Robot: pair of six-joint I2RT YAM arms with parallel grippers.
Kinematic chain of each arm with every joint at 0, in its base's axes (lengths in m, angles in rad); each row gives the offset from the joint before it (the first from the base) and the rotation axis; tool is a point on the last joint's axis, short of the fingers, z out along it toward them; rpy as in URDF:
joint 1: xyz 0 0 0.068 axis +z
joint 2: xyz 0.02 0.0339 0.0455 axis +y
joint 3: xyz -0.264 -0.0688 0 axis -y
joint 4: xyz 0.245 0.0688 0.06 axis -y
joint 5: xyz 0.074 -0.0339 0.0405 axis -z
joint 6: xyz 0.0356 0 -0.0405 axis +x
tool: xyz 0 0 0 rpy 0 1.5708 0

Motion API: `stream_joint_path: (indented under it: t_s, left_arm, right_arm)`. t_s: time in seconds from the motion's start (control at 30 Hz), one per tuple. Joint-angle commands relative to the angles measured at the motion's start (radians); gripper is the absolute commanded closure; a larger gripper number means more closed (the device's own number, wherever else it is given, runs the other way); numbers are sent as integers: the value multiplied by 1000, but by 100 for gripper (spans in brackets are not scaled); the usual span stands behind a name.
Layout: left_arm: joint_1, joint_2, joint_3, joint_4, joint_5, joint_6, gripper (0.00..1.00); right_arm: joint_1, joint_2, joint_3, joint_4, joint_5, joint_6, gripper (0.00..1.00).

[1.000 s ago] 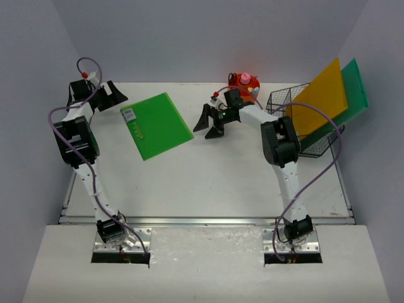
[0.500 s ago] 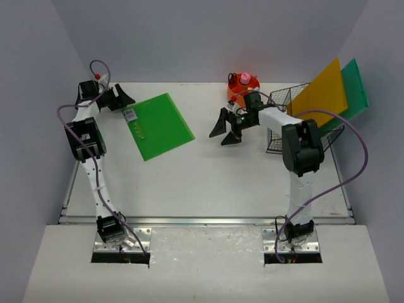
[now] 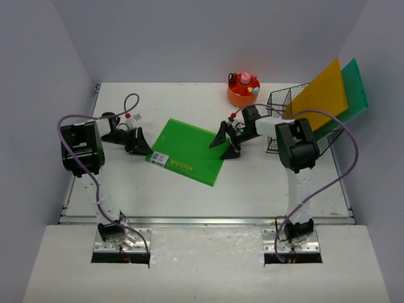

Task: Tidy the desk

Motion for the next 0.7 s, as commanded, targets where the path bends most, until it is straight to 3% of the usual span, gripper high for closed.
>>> stream_joint_path:
  t_s: [0.0,0.1,0.17,0.27,0.47,0.53,0.63,0.67]
  left_arm:
    - [-41,-106,-109,36,22,-15,61]
    - [-90,-120,-150,60,29,-54,61]
    - [-147,-119,-151,74,22,-81,61]
    - [-210,-108,-148,91,19,-112,61]
    - [-235,-96,-209,229,207,-227,62]
    - [-237,-91,-220,285,217,-280,71]
    - [-235,-54,-197,302,181,-308,97]
    - [-234,-34,-185,293,173,-313,100]
  right_arm:
    - [-11,47,-44,-6,0,13,5]
    - [-7,100,-1,-6,7,8,7]
    - [11,147,95,3,-4,7,18]
    - [33,161,152,36,-46,30,27]
    - [48,126,80,88,-84,58,35]
    - [46,119,71,78,-83,52,37]
    - [44,104,103,64,-93,43,35]
    - [41,91,121,55,-96,39,33]
